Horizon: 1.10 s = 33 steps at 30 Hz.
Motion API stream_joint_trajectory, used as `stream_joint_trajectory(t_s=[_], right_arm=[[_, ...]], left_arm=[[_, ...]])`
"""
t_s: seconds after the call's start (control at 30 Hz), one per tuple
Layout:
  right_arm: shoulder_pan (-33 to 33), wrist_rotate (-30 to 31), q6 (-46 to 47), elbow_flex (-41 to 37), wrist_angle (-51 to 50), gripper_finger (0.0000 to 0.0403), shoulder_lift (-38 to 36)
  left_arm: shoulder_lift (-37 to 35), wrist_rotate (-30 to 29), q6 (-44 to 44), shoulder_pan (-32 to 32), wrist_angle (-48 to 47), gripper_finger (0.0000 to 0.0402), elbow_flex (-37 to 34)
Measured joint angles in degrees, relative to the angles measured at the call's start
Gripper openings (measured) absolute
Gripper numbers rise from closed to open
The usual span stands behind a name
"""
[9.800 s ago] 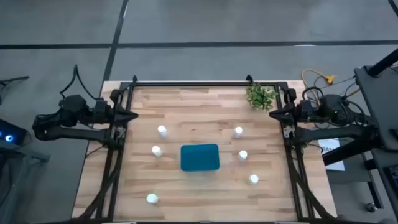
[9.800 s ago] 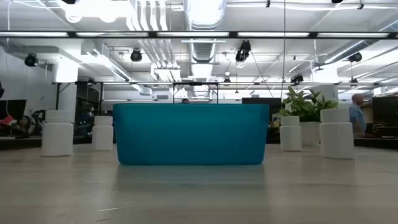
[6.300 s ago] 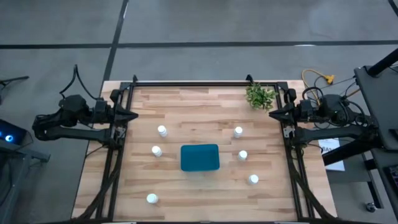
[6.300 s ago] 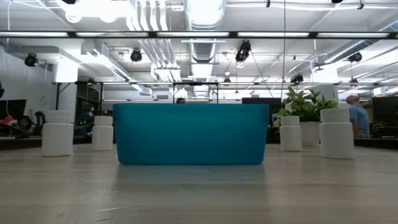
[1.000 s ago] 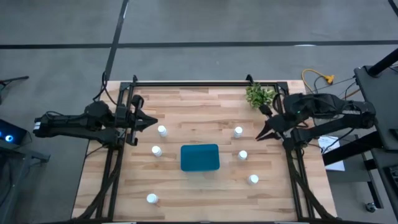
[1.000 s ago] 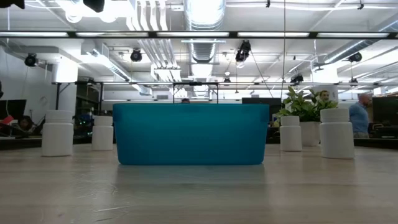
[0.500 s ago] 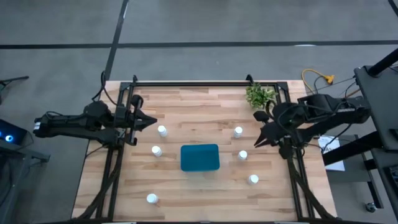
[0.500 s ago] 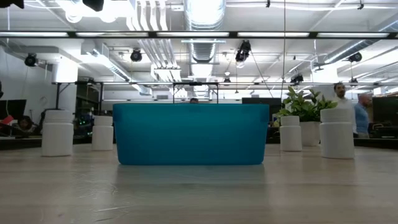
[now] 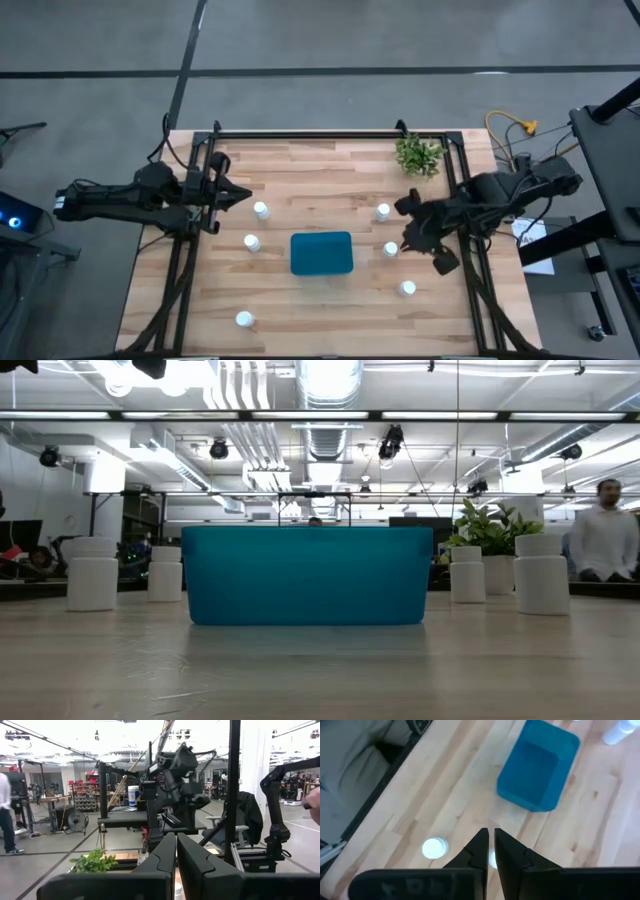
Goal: Pick and place pill bottles into a basket
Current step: Put the medicine bottle into the blue bin
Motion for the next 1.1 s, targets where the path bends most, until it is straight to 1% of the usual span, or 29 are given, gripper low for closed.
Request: stream_joint_trajectory(t_s=[0.17, 0.43, 0.63, 0.87, 1.1], right_arm=[[2.31, 3.02, 2.90, 0.04, -0.66, 0.0022, 1.91], [5.20, 3.17, 9.32, 0.07, -2.84, 0.0022, 4.22], [5.72, 4.50, 12.09, 0.04, -4.33, 0.0022, 6.31], [5.70, 5.37, 12.42, -0.02, -4.34, 0.0022, 8.52], [5.70, 9.96, 16.13, -0.18, -4.86, 0.0022, 7.83]], left_arm=[[0.00, 0.00, 0.00, -0.02, -0.03, 0.0000, 0.00], [0.00, 0.00, 0.00, -0.02, -0.06, 0.0000, 0.00], [0.00, 0.00, 0.02, 0.00, 0.04, 0.0000, 0.00], [-0.08, 0.00, 0.02, 0.02, -0.14, 0.0000, 0.02], [-2.10, -0.02, 0.38, 0.02, -8.26, 0.0000, -0.08]])
